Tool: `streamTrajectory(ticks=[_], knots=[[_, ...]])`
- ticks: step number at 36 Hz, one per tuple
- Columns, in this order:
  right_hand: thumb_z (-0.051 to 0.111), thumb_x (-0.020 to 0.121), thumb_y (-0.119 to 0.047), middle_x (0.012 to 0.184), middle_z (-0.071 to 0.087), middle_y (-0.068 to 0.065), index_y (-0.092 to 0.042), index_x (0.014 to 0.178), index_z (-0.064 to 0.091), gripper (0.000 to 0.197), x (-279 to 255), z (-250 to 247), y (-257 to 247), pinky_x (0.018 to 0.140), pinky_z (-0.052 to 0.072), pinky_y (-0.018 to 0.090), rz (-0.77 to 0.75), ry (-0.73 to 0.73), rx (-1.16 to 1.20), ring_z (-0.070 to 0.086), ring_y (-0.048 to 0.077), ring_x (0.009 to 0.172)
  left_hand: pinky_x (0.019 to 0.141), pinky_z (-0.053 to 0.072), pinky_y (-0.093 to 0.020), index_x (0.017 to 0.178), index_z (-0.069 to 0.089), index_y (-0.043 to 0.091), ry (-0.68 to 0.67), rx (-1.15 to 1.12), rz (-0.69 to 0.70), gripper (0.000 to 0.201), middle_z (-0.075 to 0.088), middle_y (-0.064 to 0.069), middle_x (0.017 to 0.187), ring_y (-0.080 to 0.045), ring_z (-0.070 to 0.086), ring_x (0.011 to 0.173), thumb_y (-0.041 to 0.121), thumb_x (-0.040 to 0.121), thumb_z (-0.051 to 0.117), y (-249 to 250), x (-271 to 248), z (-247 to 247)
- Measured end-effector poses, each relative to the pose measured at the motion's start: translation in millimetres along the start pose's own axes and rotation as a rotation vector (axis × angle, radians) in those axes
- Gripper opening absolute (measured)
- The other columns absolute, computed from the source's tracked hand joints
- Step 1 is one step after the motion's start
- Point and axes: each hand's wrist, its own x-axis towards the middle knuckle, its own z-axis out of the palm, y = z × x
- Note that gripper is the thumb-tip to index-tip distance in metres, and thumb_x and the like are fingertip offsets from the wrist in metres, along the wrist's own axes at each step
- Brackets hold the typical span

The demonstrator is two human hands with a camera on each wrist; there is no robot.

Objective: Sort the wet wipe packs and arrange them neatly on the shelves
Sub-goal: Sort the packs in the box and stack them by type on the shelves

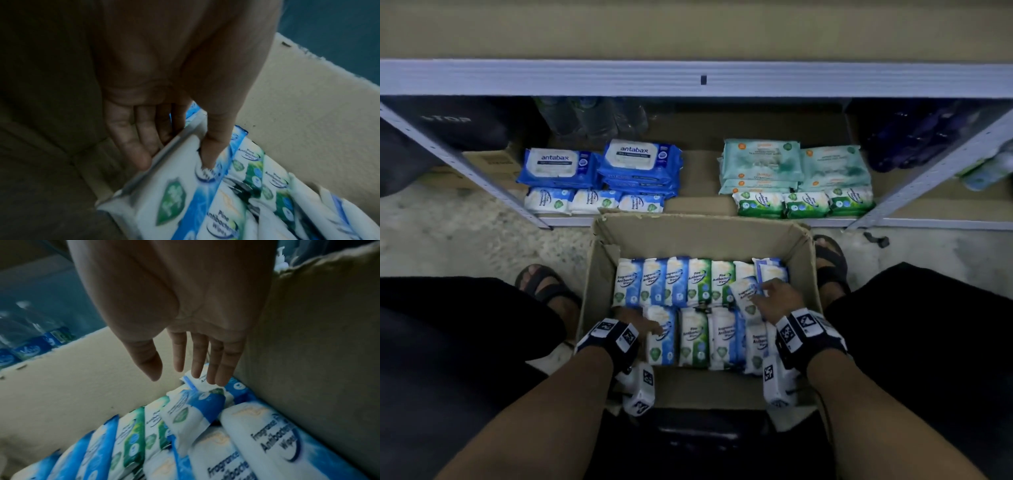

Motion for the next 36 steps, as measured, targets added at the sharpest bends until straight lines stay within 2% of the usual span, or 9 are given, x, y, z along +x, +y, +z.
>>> streamTrajectory(ticks=[5,10,13,18,21,24,27,31,36], knots=[[0.056,0.097,-0.031,0.130,0.057,0.008,-0.018,0.137,0.049,0.042,15,3,7,0.079,0.043,0.026,0.008,-0.023,-0.089,0.059,0.027,0.109,0.100,0.050,-0.042,0.129,0.062,0.017,-0.058,0.148,0.046,0.123,0.061,-0.005,0.132,-0.028,0.059,0.118,0.072,0.021,0.081,-39,78,11],[0.059,0.093,-0.026,0.133,0.055,0.010,-0.017,0.132,0.054,0.040,23,14,7,0.090,0.049,0.032,-0.034,-0.017,-0.183,0.057,0.028,0.114,0.112,0.033,-0.045,0.152,0.028,0.018,-0.123,0.318,0.038,0.114,0.031,-0.004,0.155,-0.032,0.035,0.139,0.069,0.062,0.076,-11,57,9],[0.063,0.090,-0.025,0.131,0.053,0.011,-0.018,0.123,0.060,0.034,27,16,9,0.088,0.051,0.033,-0.050,0.027,-0.164,0.058,0.028,0.109,0.105,0.037,-0.039,0.147,0.038,0.010,-0.125,0.309,0.039,0.089,0.035,-0.014,0.154,-0.028,0.045,0.128,0.050,0.078,0.077,-16,71,15],[0.067,0.086,-0.026,0.123,0.057,0.010,-0.020,0.112,0.064,0.028,31,16,10,0.082,0.051,0.030,-0.078,0.048,-0.164,0.061,0.026,0.097,0.117,0.027,-0.042,0.146,0.044,0.011,-0.139,0.242,0.040,0.084,0.031,-0.007,0.157,-0.030,0.033,0.142,0.046,0.079,0.079,-24,75,17],[0.072,0.082,-0.027,0.121,0.057,0.009,-0.021,0.111,0.062,0.031,32,17,10,0.081,0.052,0.033,-0.071,0.049,-0.152,0.061,0.025,0.096,0.108,0.041,-0.047,0.133,0.060,0.009,-0.093,0.138,0.034,0.094,0.053,-0.011,0.143,-0.033,0.051,0.127,0.050,0.054,0.091,-39,94,18],[0.076,0.080,-0.026,0.123,0.057,0.009,-0.018,0.118,0.058,0.044,32,19,6,0.084,0.055,0.038,-0.045,0.057,-0.159,0.060,0.027,0.103,0.104,0.044,-0.047,0.127,0.063,0.007,-0.106,0.178,0.040,0.078,0.059,-0.013,0.135,-0.035,0.055,0.121,0.046,0.064,0.088,-37,96,19],[0.077,0.079,-0.027,0.125,0.055,0.011,-0.017,0.124,0.053,0.052,35,19,-1,0.084,0.055,0.038,-0.003,0.041,-0.191,0.058,0.029,0.107,0.087,0.047,-0.039,0.100,0.066,0.006,-0.143,0.249,0.060,0.044,0.063,-0.022,0.114,-0.032,0.060,0.092,0.041,0.078,0.081,-18,79,16],[0.079,0.078,-0.023,0.127,0.054,0.013,-0.015,0.129,0.051,0.058,38,20,-6,0.085,0.050,0.035,0.032,0.029,-0.199,0.057,0.031,0.112,0.099,0.047,-0.042,0.124,0.057,0.005,-0.149,0.287,0.054,0.075,0.058,-0.013,0.127,-0.033,0.055,0.116,0.051,0.071,0.082,-12,74,18],[0.077,0.079,-0.024,0.124,0.059,0.015,-0.008,0.131,0.047,0.062,43,17,-15,0.086,0.053,0.033,0.082,-0.042,-0.264,0.059,0.030,0.113,0.097,0.043,-0.030,0.128,0.058,0.009,-0.151,0.408,0.052,0.066,0.056,-0.003,0.132,-0.026,0.053,0.120,0.046,0.078,0.079,2,57,8]])
